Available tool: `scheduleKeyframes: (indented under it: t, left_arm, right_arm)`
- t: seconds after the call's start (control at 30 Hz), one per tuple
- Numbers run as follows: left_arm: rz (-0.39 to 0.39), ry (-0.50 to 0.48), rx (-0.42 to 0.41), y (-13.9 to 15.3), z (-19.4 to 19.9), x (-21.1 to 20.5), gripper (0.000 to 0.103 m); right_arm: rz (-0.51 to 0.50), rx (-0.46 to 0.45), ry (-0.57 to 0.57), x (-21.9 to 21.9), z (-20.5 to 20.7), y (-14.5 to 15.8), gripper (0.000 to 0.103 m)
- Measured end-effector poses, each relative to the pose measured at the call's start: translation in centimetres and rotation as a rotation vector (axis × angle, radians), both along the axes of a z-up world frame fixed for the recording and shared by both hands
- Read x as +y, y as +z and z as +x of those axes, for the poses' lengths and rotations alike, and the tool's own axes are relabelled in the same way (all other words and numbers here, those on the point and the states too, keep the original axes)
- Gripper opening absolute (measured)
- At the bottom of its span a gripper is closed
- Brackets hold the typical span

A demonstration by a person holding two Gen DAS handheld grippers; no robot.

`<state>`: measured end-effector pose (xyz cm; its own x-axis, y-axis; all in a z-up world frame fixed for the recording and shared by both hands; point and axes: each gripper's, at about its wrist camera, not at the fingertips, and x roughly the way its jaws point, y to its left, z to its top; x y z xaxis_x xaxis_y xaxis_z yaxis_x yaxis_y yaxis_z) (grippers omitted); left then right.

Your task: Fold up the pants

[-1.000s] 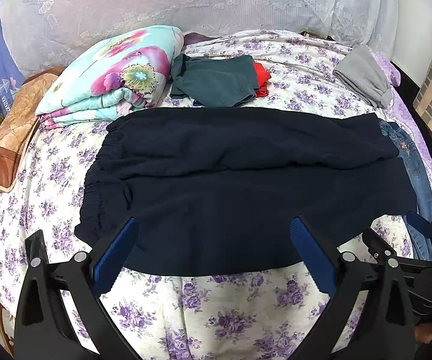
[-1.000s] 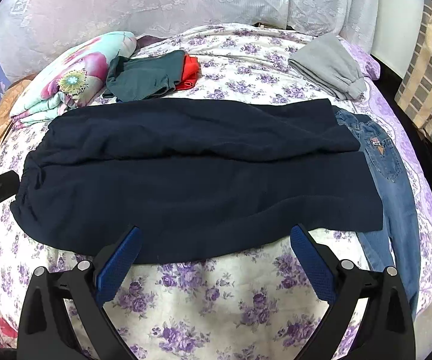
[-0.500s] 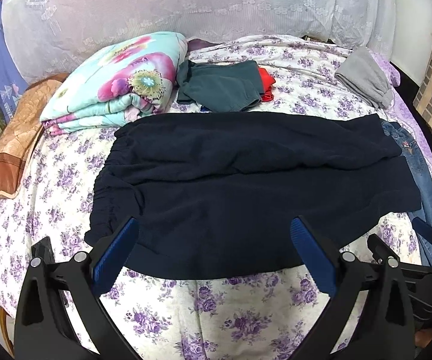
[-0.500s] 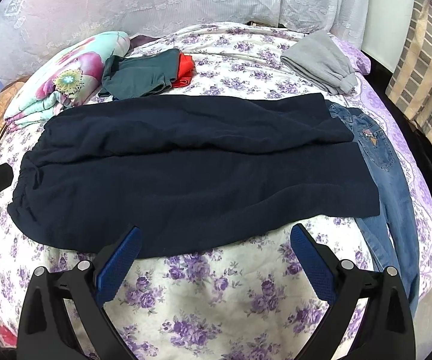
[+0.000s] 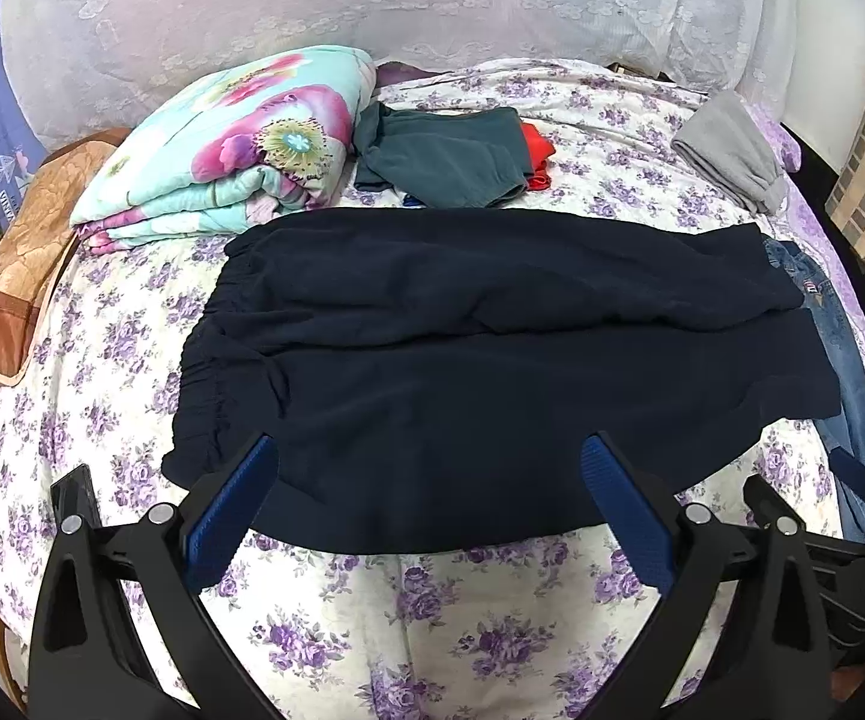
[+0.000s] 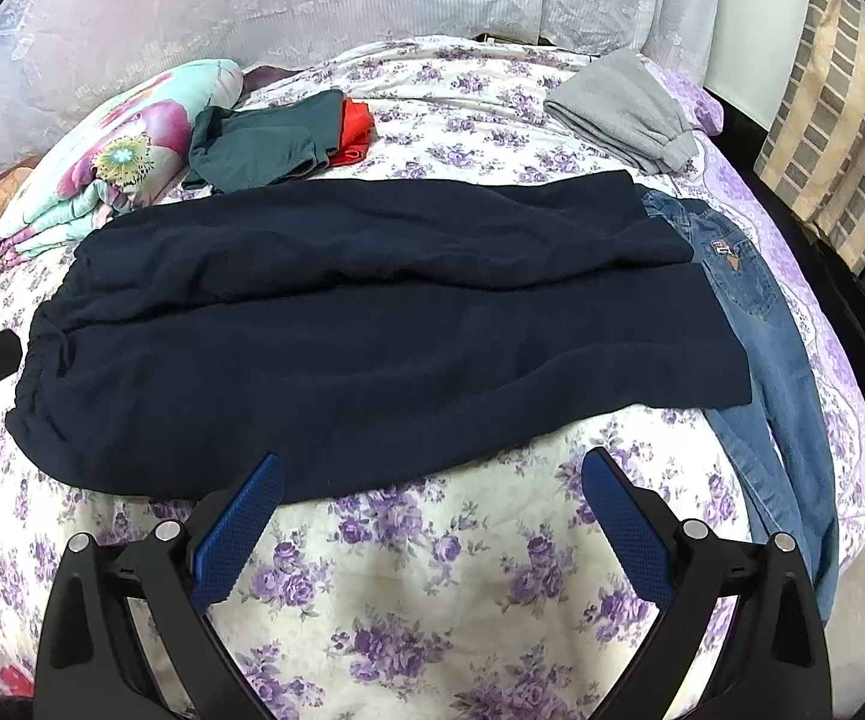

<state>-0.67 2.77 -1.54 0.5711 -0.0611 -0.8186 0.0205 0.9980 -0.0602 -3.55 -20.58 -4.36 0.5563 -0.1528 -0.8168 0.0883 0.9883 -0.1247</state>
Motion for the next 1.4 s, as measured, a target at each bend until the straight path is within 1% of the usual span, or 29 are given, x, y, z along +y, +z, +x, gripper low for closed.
scheduleKeyframes:
  t: [0.17, 0.2, 0.23, 0.27, 0.3, 0.37, 0.4, 0.47, 0.53, 0.57, 0.67, 0.73, 0.77, 0.83, 0.9, 0.93, 0.97, 1.0, 1.03, 1.07, 1.13, 1.2, 1.23, 1.27, 1.3, 1.4]
  left_arm:
    - [-0.022, -0.008, 0.001, -0.2, 0.4, 0.1, 0.098]
    - [-0.047, -0.010, 0.027, -0.7, 0.8, 0.5, 0.098]
    - [-0.094, -0.003, 0.077, -1.7, 1.3, 1.3, 0.098]
    - [-0.132, 0.023, 0.124, -2.8, 1.7, 2.2, 0.098]
    - [-0.153, 0.051, 0.156, -3.7, 2.0, 3.1, 0.098]
    - [-0.186, 0.156, 0.224, -6.2, 2.3, 6.1, 0.098]
    - [-0.187, 0.203, 0.242, -7.2, 2.2, 7.4, 0.097]
    - [-0.158, 0.294, 0.277, -8.9, 1.8, 10.2, 0.095]
    - [-0.154, 0.347, 0.300, -10.0, 1.4, 12.1, 0.088]
    - [-0.167, 0.376, 0.321, -10.6, 1.2, 13.2, 0.086]
    - [-0.219, 0.418, 0.351, -11.5, 1.4, 14.9, 0.086]
    - [-0.249, 0.408, 0.354, -11.8, 1.8, 14.8, 0.085]
    - [-0.260, 0.387, 0.358, -12.1, 2.3, 14.5, 0.083]
    - [-0.278, 0.343, 0.384, -13.1, 3.6, 13.6, 0.074]
    - [-0.270, 0.339, 0.413, -14.1, 4.8, 13.1, 0.071]
    - [-0.251, 0.355, 0.433, -14.8, 5.4, 13.0, 0.058]
    - [-0.234, 0.370, 0.439, -15.0, 5.6, 13.0, 0.048]
    - [-0.226, 0.380, 0.437, -15.0, 5.8, 13.0, 0.043]
    - [-0.219, 0.386, 0.430, -14.8, 5.9, 13.1, 0.027]
    - [-0.216, 0.374, 0.412, -14.2, 5.9, 13.1, 0.020]
    - [-0.195, 0.358, 0.399, -13.3, 5.8, 13.0, 0.016]
    - [-0.207, 0.369, 0.383, -12.7, 5.4, 13.1, 0.016]
    - [-0.211, 0.370, 0.377, -12.4, 5.3, 13.0, 0.016]
    - [-0.211, 0.368, 0.369, -12.3, 5.0, 13.0, 0.015]
    - [-0.212, 0.367, 0.360, -12.0, 4.8, 13.1, 0.015]
    - [-0.232, 0.373, 0.344, -11.5, 4.6, 13.1, 0.015]
  right_arm:
    - [0.015, -0.001, -0.007, -0.4, 0.9, -0.3, 0.100]
    - [0.034, 0.015, -0.012, -0.6, 1.3, -0.7, 0.100]
    - [0.062, 0.036, -0.025, -1.0, 1.7, -1.2, 0.100]
    - [0.102, 0.069, -0.062, -1.8, 2.1, -2.0, 0.100]
    - [0.115, 0.087, -0.089, -2.4, 2.3, -2.6, 0.100]
    - [0.130, 0.126, -0.143, -3.7, 2.7, -3.8, 0.100]
    - [0.136, 0.138, -0.158, -4.0, 2.8, -4.2, 0.100]
    - [0.150, 0.158, -0.188, -4.8, 3.1, -4.9, 0.100]
    - [0.153, 0.160, -0.199, -5.2, 3.4, -5.3, 0.100]
    - [0.156, 0.163, -0.198, -5.2, 3.8, -5.5, 0.100]
    - [0.174, 0.181, -0.165, -4.8, 4.5, -6.1, 0.100]
    - [0.181, 0.192, -0.132, -4.0, 5.1, -6.4, 0.100]
    - [0.185, 0.193, -0.119, -3.7, 5.2, -6.5, 0.100]
    - [0.195, 0.193, -0.103, -3.6, 5.3, -6.5, 0.100]
    - [0.208, 0.186, -0.103, -3.9, 5.4, -6.4, 0.100]
    - [0.215, 0.185, -0.107, -4.2, 5.4, -6.4, 0.100]
    - [0.222, 0.183, -0.113, -4.6, 5.3, -6.5, 0.100]
    - [0.233, 0.179, -0.124, -5.3, 5.3, -6.5, 0.100]
    - [0.240, 0.175, -0.136, -6.0, 5.2, -6.6, 0.100]
    - [0.252, 0.168, -0.161, -7.1, 5.0, -6.6, 0.099]
    - [0.285, 0.129, -0.237, -10.1, 4.5, -6.4, 0.099]
    - [0.324, 0.085, -0.353, -14.1, 4.0, -6.4, 0.099]
    - [0.352, 0.065, -0.403, -16.1, 3.7, -6.4, 0.097]
    - [0.375, 0.052, -0.447, -17.8, 3.6, -6.5, 0.091]
    - [0.400, 0.036, -0.500, -19.9, 3.5, -6.5, 0.089]
    - [0.483, 0.009, -0.544, -23.0, 4.2, -7.2, 0.085]
